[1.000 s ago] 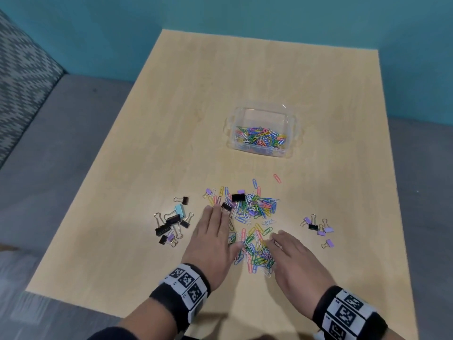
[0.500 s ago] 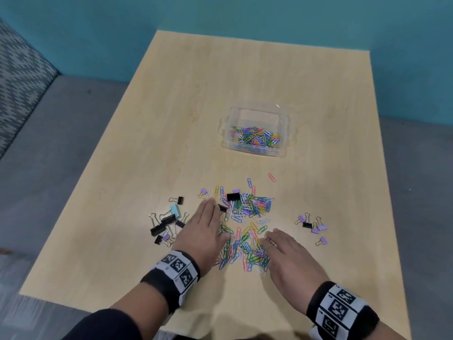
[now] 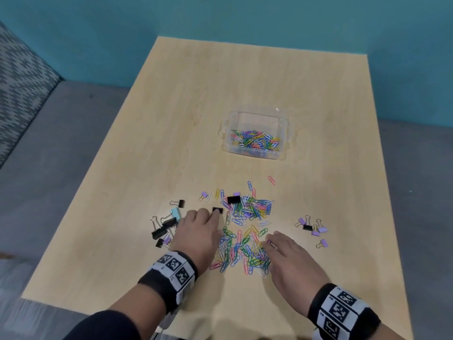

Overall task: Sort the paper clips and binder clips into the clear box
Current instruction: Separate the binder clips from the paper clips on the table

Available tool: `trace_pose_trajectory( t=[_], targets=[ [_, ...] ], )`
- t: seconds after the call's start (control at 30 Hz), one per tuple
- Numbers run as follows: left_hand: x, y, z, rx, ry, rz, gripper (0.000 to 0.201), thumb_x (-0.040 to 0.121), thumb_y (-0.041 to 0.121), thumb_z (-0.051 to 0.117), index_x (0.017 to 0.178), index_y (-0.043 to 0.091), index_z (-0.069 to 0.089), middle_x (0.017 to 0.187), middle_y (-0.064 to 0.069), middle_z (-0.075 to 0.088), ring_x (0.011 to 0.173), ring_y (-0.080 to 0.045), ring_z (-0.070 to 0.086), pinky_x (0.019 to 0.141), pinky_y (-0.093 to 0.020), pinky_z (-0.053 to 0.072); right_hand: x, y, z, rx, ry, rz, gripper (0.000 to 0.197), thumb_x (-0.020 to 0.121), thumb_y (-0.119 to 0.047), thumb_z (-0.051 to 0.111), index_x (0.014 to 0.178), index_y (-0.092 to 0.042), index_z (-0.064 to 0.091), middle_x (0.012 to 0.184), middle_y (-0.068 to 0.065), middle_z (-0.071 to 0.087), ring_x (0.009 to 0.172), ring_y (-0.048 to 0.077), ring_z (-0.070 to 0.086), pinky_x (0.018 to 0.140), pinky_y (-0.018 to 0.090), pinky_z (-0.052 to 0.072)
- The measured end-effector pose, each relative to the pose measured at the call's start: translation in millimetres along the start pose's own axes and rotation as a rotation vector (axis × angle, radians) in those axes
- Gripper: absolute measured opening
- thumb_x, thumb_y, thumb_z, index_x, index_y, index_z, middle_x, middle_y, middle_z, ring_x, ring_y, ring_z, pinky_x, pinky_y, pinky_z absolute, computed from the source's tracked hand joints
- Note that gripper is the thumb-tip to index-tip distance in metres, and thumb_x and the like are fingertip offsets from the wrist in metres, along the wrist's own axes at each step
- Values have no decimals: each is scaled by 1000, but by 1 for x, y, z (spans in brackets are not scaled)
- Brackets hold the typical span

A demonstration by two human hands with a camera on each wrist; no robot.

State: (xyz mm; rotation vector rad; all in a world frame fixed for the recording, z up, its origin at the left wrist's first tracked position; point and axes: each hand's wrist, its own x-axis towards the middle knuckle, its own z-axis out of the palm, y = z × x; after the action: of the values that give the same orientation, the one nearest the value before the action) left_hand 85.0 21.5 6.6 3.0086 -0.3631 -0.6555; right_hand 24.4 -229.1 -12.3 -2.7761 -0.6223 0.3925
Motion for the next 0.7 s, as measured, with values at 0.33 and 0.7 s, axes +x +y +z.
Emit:
trace_pose_trajectory(
  t=[0.33, 0.7],
  targets=[
    [-4, -17, -23, -294, 74, -198, 24, 88, 9, 45, 109, 6, 55, 72, -3, 45, 73, -27, 49, 68, -40, 45, 0, 0, 1, 5, 23, 6, 52, 76, -14, 61, 127, -16, 53, 132, 2, 54, 129, 25, 46, 100, 38, 46],
    [-33, 12, 16, 27, 63, 226, 47, 93, 24, 29, 125, 1, 54, 127, -15, 56, 123, -33, 45, 108, -40, 36, 0, 1, 3, -18, 17, 1, 50, 77, -16, 63, 126, -17, 55, 132, 1, 54, 129, 25, 46, 101, 36, 44]
  ],
)
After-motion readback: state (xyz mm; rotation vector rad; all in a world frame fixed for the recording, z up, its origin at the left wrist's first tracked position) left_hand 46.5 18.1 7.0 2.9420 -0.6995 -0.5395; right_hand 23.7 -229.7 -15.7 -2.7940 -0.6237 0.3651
